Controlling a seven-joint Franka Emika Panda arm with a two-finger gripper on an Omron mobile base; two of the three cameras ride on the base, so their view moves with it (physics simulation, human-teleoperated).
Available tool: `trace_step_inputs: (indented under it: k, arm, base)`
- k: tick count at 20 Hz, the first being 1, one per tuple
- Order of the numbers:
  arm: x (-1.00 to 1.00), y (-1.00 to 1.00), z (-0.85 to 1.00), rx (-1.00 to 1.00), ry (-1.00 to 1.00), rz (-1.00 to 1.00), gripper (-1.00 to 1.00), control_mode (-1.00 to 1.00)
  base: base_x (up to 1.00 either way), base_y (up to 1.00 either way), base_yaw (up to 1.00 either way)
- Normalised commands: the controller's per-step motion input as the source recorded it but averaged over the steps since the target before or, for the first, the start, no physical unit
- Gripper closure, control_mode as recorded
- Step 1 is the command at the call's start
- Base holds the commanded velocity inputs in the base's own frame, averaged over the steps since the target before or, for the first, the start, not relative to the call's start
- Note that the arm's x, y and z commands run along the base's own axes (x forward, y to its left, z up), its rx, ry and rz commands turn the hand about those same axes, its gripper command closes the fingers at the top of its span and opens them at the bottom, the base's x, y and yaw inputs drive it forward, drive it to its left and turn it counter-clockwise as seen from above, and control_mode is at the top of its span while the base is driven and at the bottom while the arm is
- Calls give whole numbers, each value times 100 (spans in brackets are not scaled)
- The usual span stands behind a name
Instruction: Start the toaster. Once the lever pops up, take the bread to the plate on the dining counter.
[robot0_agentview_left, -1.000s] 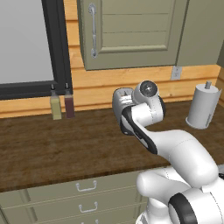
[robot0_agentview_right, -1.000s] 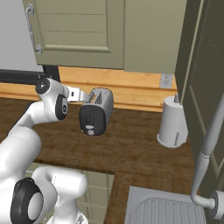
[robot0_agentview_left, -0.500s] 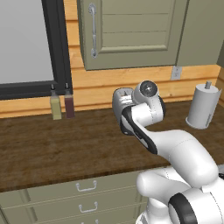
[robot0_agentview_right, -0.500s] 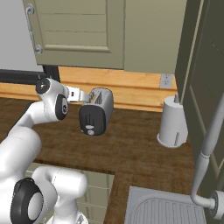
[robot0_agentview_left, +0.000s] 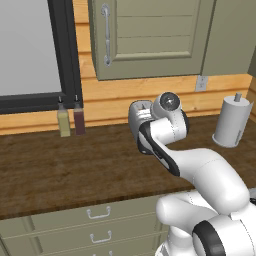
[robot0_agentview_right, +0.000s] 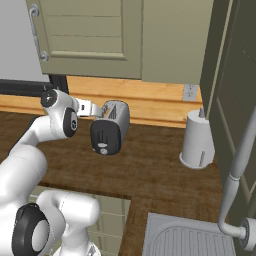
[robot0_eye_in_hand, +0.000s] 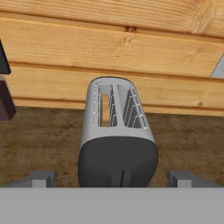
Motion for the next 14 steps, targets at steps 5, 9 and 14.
trace_step_inputs:
  k: [5,9,14]
  arm:
    - [0,0,0,0,0,0,-100,-100]
    - [0,0,0,0,0,0,-100,-100]
    - [0,0,0,0,0,0,-100,-100]
  base:
    - [0,0,0]
    - [0,0,0]
    - [0,0,0]
